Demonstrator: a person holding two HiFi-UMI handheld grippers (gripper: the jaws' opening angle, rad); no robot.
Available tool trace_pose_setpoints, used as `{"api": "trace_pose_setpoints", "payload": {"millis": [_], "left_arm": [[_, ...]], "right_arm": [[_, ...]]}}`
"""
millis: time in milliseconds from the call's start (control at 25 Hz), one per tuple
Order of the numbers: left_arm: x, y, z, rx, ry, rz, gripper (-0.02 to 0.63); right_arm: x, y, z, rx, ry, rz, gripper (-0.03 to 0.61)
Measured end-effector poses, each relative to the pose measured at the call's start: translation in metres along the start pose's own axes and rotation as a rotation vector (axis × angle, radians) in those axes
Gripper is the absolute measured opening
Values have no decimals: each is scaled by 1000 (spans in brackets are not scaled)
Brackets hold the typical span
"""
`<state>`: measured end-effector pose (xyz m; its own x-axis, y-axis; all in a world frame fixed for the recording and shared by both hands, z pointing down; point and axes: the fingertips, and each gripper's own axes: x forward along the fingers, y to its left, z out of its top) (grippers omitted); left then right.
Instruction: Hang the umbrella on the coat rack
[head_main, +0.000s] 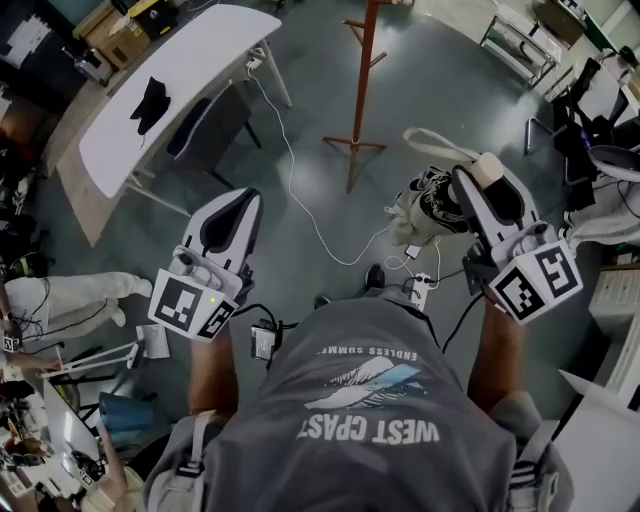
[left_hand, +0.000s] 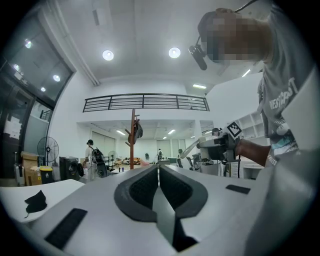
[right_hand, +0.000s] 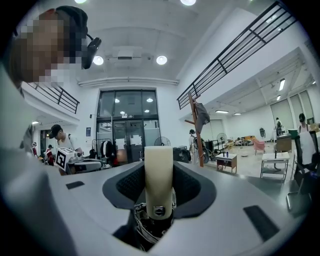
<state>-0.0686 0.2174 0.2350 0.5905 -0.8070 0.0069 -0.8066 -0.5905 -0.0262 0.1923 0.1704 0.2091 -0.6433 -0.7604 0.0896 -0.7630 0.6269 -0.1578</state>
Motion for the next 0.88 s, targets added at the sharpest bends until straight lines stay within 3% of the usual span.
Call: {"api": "trace_pose_setpoints", "payload": {"millis": [880], "left_arm": [[85, 12, -7, 13, 48, 203, 23]], "right_arm": [[86, -106, 10, 3, 22, 192, 172]]}}
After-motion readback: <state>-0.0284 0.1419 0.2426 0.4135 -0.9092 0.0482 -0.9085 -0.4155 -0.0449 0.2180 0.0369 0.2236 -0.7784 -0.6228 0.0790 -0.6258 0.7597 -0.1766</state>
